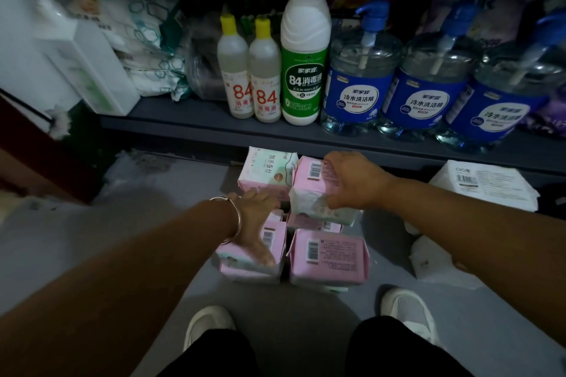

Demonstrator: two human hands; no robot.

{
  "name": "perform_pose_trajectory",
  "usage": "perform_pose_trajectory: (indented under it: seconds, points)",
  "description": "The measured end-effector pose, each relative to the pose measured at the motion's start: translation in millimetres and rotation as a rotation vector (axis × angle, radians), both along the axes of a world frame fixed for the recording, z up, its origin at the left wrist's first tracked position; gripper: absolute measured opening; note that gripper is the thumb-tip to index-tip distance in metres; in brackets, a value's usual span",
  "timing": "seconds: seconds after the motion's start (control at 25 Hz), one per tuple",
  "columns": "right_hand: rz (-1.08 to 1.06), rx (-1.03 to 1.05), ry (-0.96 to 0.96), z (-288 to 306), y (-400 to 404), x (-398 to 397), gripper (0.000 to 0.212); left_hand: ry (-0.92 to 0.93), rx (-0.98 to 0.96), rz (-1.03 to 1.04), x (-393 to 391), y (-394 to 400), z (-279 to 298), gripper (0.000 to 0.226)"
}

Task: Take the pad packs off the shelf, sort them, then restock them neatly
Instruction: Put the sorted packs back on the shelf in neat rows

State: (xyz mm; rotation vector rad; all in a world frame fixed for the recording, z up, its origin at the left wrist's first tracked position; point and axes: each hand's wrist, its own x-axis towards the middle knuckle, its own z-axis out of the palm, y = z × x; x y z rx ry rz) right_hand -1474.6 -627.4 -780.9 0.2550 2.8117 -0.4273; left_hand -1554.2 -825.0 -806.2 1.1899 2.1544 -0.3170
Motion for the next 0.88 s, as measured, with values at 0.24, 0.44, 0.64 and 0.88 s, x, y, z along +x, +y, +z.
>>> perform_pose_trajectory:
  seconds: [0.24,0.44,0.64,0.88]
  points:
    - [-0.093,-0.118,0.04,18,-5,8,0.066,0.159,-0.019,-0.048,25,2,-3,0.084]
    - [-0.274,-0.29,0.043,40,4,10,0.062,0.032,0.09,0.114,3,13,41,0.085]
    - [-0.43,-0.477,0.114,90,16,9,0.033,0.073,0.088,0.084,-15,24,99,0.059]
    - [-0.466,-0.52,0.301,190,31,10,0.028,-0.008,0.2,0.18,-19,40,210,0.044]
